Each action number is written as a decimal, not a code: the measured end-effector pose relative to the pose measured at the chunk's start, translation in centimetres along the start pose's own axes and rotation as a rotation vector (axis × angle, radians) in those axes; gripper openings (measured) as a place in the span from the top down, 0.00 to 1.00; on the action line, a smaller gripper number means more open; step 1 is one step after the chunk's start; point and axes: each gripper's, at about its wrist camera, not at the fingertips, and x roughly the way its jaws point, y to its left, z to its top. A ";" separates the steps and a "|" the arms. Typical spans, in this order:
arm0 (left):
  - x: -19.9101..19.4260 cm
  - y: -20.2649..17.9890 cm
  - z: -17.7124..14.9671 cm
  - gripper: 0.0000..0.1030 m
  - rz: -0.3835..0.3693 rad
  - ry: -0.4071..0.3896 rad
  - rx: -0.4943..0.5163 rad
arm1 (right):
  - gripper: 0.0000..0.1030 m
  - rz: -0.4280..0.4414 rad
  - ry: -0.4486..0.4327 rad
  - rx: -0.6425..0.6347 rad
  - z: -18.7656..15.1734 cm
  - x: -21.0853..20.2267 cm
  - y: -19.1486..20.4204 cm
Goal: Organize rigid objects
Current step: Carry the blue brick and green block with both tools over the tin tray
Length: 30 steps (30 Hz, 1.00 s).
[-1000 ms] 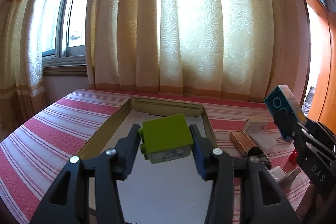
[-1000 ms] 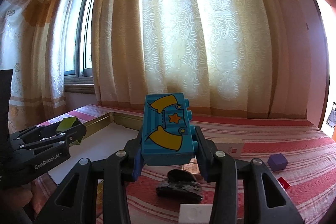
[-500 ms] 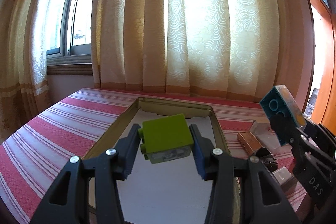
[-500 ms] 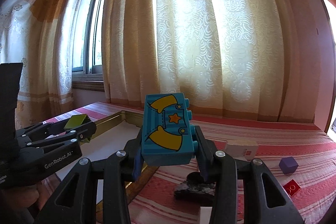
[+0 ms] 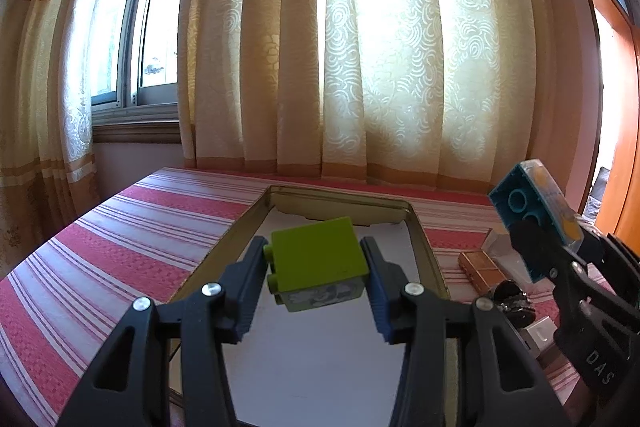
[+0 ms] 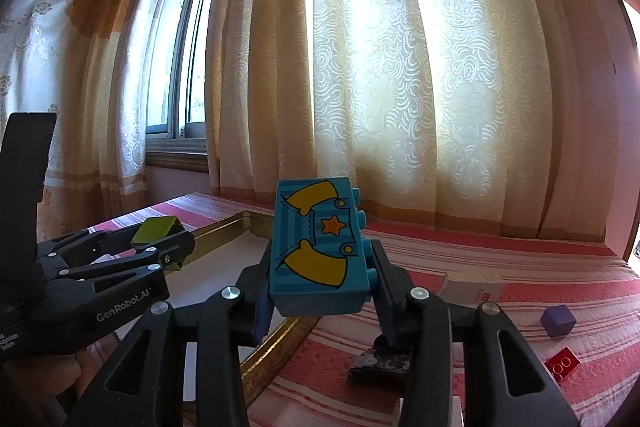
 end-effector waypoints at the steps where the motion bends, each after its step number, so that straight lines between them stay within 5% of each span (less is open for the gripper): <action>1: 0.0 0.1 0.0 0.55 0.001 0.000 0.000 | 0.57 0.002 0.000 -0.002 0.0 0.0 0.1; 30: 1.4 2.6 0.2 0.55 0.018 0.049 -0.016 | 0.56 0.065 0.051 -0.066 0.3 2.0 3.6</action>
